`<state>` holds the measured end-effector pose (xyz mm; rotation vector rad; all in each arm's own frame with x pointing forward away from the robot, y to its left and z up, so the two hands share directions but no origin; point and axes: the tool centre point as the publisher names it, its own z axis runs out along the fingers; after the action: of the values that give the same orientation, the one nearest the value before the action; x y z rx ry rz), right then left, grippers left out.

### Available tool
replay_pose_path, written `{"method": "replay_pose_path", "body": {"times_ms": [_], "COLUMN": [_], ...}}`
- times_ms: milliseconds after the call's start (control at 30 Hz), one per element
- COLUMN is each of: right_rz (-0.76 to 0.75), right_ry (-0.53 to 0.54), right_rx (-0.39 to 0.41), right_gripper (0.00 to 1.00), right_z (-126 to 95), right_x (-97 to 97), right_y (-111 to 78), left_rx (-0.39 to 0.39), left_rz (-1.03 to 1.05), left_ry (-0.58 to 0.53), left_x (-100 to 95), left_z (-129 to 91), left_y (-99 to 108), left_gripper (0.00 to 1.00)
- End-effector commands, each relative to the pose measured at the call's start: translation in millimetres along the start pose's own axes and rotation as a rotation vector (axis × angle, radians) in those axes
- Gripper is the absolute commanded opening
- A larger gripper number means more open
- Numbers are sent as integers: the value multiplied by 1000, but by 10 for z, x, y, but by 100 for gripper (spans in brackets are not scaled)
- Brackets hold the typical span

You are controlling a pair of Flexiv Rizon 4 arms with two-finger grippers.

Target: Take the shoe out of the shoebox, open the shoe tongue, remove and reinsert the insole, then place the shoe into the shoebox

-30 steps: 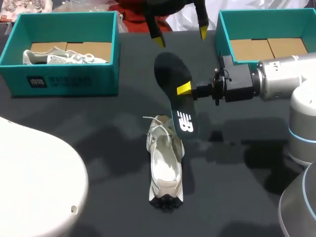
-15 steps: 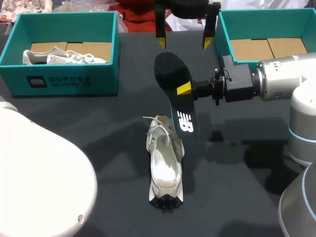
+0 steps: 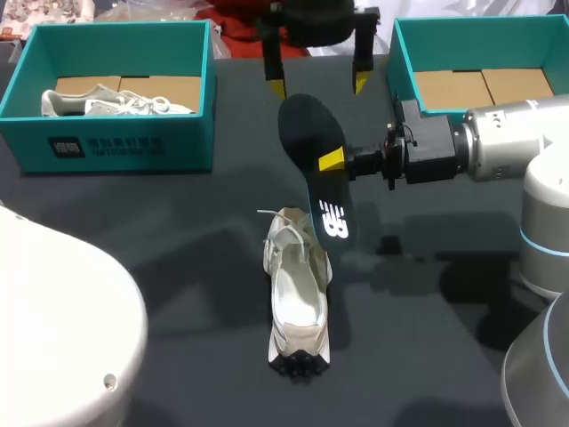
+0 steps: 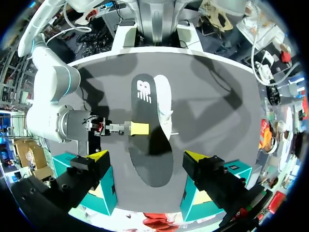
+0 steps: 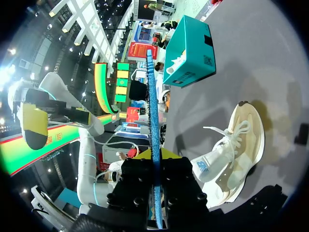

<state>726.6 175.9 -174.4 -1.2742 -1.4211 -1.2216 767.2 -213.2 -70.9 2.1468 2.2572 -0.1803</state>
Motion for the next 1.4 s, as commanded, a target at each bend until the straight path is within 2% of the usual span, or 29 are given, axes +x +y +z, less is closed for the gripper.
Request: {"method": "replay_pose_path", "body": {"times_ms": [33, 300, 833, 900, 967, 1067, 1200, 1400], "right_rz": [1, 1, 1, 1, 1, 1, 1, 1], "right_ry": [-3, -3, -3, -3, -3, -3, -3, -3], "right_rx": [-2, -2, -2, -2, -2, -2, -2, -2], "right_gripper": [0, 0, 0, 0, 0, 0, 0, 0], "right_z": [15, 15, 15, 15, 15, 15, 15, 15], "right_x": [1, 1, 1, 1, 1, 1, 1, 1], "right_y": [-7, -7, -7, -7, -7, -7, -7, -7], "left_rx": [9, 19, 31, 13, 60, 76, 100, 100], "left_rz": [-10, -49, -58, -62, -90, -113, -43, -43], "left_ry": [-403, -588, -594, -668, -741, -848, -989, -989], "left_x": [353, 545, 575, 641, 729, 843, 943, 943], "left_z": [73, 131, 142, 154, 176, 181, 229, 229], "left_y": [-11, 20, 28, 9, 20, 59, 42, 42], "left_gripper": [100, 100, 100, 100, 100, 100, 100, 100]}}
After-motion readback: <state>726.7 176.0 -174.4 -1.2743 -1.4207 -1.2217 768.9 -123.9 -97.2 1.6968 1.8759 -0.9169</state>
